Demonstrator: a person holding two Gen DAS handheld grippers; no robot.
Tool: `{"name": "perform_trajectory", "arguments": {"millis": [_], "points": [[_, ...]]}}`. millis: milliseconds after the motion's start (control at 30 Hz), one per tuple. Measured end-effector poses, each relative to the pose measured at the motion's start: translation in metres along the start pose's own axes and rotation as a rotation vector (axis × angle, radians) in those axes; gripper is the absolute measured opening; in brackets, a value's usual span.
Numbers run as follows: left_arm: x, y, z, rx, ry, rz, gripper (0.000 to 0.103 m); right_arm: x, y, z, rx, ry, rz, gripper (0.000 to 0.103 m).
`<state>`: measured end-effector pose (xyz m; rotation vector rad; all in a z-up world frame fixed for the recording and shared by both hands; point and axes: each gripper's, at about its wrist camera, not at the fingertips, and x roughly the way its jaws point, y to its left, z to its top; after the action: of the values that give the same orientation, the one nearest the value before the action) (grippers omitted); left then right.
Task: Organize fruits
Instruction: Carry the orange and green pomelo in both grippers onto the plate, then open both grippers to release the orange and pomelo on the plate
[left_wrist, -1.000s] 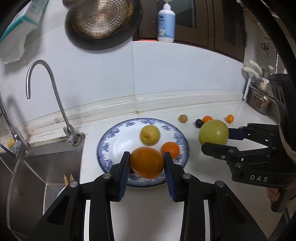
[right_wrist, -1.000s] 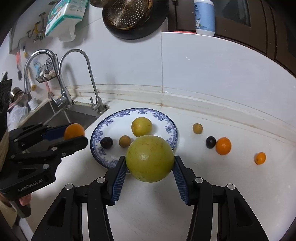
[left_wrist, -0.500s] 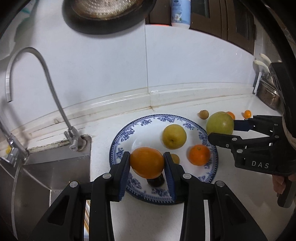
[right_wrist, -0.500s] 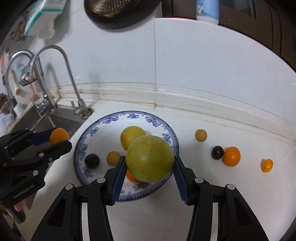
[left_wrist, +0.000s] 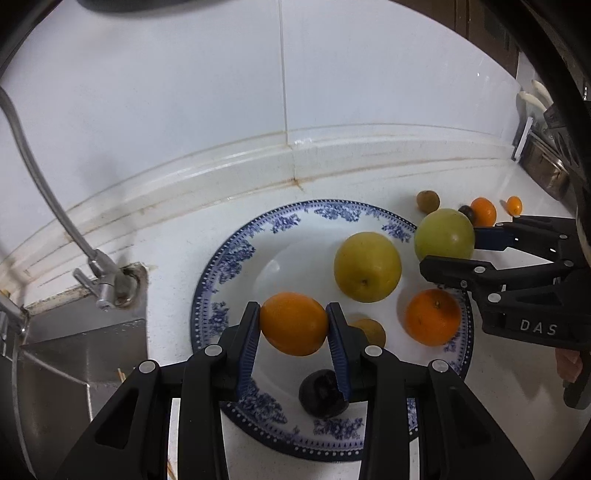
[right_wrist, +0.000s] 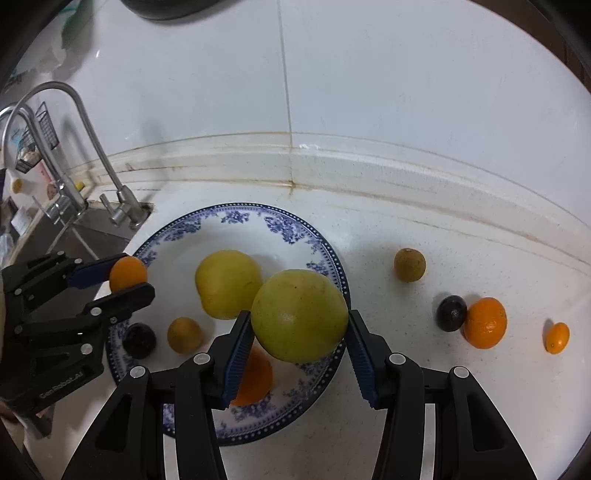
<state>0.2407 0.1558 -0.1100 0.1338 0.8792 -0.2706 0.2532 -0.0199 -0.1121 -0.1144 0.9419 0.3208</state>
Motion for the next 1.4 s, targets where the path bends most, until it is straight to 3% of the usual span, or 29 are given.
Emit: {"name": "perform_trajectory", "arguments": {"millis": [267,367,467,533,600,733,833,1067,1400], "points": [[0.012,-0.004,0.0,0.005,0.039,-0.006,0.037,0.007,-0.001,0.0,0.001,0.016,0.02,0.051],[0.007,-0.006,0.0,0.009,0.025,0.011,0.047,0.008,-0.003,-0.001,0.015,0.019,0.028,0.051],[-0.005,-0.005,0.001,-0.006,-0.001,0.014,0.049,0.008,-0.004,-0.003,0.023,0.015,0.038,0.053],[-0.014,-0.005,0.002,-0.015,-0.026,0.019,0.051,0.004,-0.002,-0.004,0.015,-0.004,0.039,0.063],[-0.025,-0.004,0.002,-0.03,-0.047,0.02,0.053,-0.002,0.0,-0.003,0.001,-0.024,0.022,0.063],[-0.044,-0.009,0.002,-0.043,-0.079,0.029,0.057,-0.02,0.001,-0.007,0.008,-0.067,0.016,0.063],[-0.059,-0.014,0.001,-0.06,-0.107,0.016,0.059,-0.037,0.002,-0.012,0.005,-0.104,-0.01,0.07],[-0.094,-0.035,0.001,-0.072,-0.179,0.004,0.065,-0.08,-0.002,-0.026,0.009,-0.18,-0.075,0.076],[-0.12,-0.085,0.002,-0.043,-0.243,-0.007,0.07,-0.137,-0.034,-0.051,0.091,-0.259,-0.122,0.08]]}}
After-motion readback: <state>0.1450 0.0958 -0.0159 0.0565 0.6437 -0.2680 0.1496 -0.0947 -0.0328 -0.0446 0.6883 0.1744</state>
